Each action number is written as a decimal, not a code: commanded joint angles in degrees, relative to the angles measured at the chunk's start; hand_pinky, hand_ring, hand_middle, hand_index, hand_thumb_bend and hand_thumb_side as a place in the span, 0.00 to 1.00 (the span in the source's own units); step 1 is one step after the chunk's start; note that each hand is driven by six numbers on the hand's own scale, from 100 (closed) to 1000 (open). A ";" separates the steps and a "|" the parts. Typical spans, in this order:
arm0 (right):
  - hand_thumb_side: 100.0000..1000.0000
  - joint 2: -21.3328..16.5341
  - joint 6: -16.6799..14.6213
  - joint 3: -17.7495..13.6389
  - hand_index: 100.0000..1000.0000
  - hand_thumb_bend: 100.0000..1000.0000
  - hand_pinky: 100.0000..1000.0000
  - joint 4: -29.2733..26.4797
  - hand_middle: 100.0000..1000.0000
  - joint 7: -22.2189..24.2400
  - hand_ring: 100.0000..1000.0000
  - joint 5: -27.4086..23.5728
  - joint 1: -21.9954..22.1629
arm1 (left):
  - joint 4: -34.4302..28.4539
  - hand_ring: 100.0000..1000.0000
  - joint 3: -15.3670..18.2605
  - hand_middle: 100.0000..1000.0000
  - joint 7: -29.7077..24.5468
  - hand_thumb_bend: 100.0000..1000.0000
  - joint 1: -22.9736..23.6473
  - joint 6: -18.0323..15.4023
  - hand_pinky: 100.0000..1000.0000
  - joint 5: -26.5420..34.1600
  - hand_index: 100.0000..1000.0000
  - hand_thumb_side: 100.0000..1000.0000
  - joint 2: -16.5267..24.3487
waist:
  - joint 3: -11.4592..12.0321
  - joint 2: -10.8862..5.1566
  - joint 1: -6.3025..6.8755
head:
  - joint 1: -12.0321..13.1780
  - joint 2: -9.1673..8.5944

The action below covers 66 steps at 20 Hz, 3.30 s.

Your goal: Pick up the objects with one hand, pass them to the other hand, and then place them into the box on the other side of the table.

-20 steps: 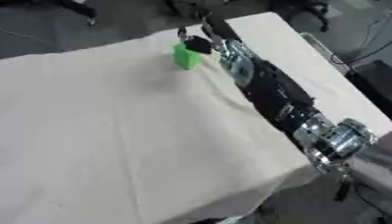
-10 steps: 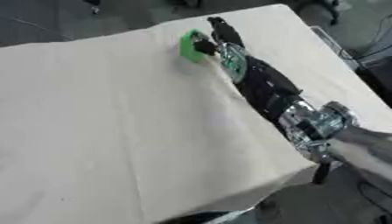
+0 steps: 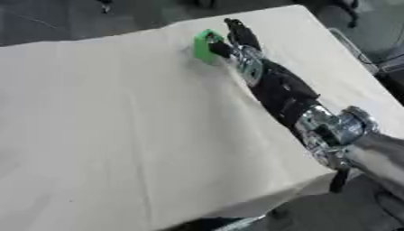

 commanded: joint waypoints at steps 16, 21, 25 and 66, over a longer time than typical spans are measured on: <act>0.88 -2.77 -6.86 0.65 0.98 0.04 0.82 -3.38 0.91 4.31 0.87 -9.28 -0.56 | 0.49 0.88 0.38 0.72 0.01 0.49 -0.32 -0.21 0.71 0.75 0.75 0.58 -0.04 | -0.41 -0.71 -0.05 | -1.15 -0.15; 0.70 -2.64 -8.50 1.92 0.99 0.18 0.86 -4.27 0.92 9.01 0.89 -4.01 -0.75 | 0.54 0.88 0.41 0.72 0.05 0.49 -0.29 -0.21 0.71 0.72 0.75 0.58 -0.06 | -0.39 -0.75 0.00 | -1.53 -0.15; 0.60 -2.49 -9.72 2.45 1.00 0.24 0.88 -5.43 0.91 14.14 0.89 2.43 -0.84 | 0.59 0.88 0.39 0.72 0.03 0.49 -0.27 -0.20 0.71 0.70 0.75 0.58 -0.11 | -0.37 -0.79 0.01 | -1.73 -0.15; 0.00 -0.94 -9.78 8.30 0.54 0.01 0.66 -34.09 0.47 -5.24 0.57 12.51 8.48 | 6.43 0.90 1.05 0.73 3.05 0.44 1.52 0.99 0.70 4.99 0.74 0.63 0.98 | -2.32 -1.09 -0.78 | 2.75 -0.15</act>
